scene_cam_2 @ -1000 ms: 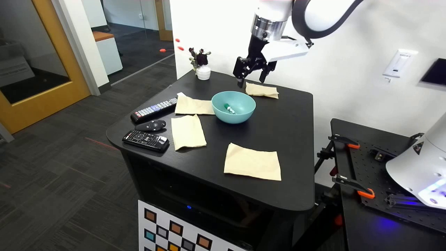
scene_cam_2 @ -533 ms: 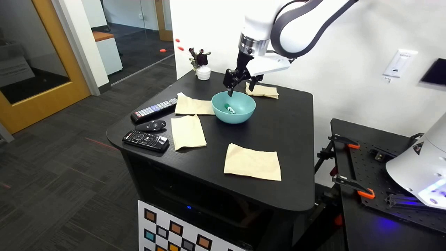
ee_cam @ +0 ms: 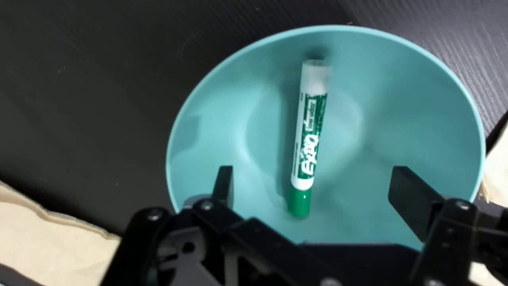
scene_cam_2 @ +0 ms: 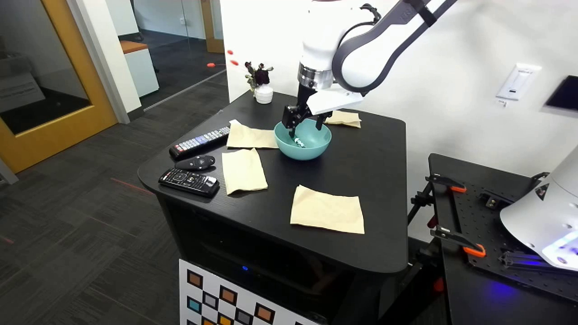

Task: Pick up the pen from the bowl and put it on the table.

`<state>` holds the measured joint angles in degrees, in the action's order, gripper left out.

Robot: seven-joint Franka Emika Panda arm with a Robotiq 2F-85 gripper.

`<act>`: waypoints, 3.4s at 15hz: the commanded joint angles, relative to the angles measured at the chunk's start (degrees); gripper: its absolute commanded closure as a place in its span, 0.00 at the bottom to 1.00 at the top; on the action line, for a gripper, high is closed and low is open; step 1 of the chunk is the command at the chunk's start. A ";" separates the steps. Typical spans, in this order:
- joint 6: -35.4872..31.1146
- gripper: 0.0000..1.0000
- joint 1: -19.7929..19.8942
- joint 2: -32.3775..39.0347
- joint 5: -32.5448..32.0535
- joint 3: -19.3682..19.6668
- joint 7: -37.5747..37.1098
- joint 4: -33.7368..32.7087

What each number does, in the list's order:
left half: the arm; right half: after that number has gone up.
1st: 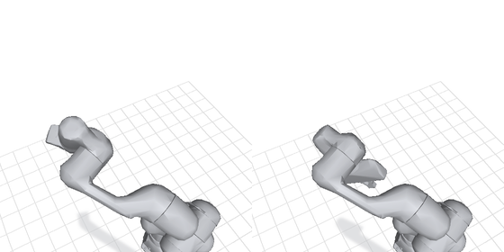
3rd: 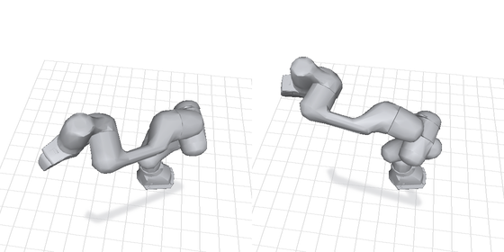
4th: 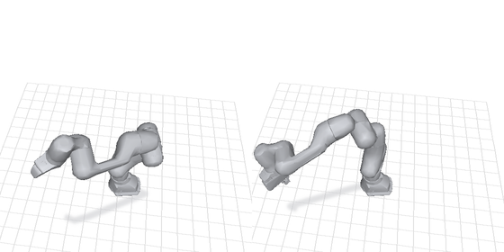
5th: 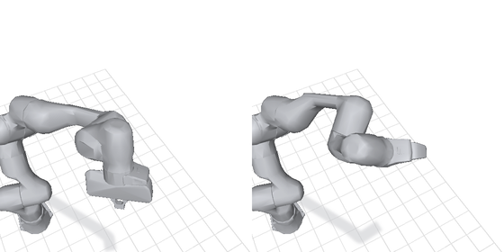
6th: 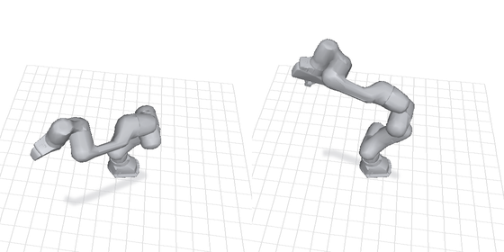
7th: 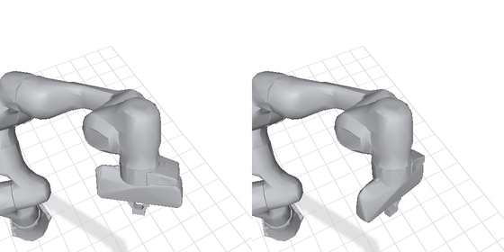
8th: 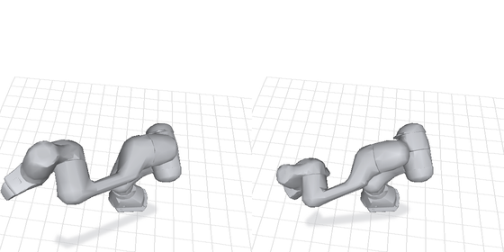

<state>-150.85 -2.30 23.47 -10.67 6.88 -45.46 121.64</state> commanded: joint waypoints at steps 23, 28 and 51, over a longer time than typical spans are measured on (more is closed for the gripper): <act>-1.61 0.95 -2.97 4.24 4.67 3.85 -0.23 -1.66; -1.05 0.95 -5.43 -4.25 2.94 6.34 -1.83 1.31; 12.91 0.95 9.58 -13.33 -8.67 5.99 18.58 4.65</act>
<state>-135.22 5.50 6.93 -19.70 12.80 -32.45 127.90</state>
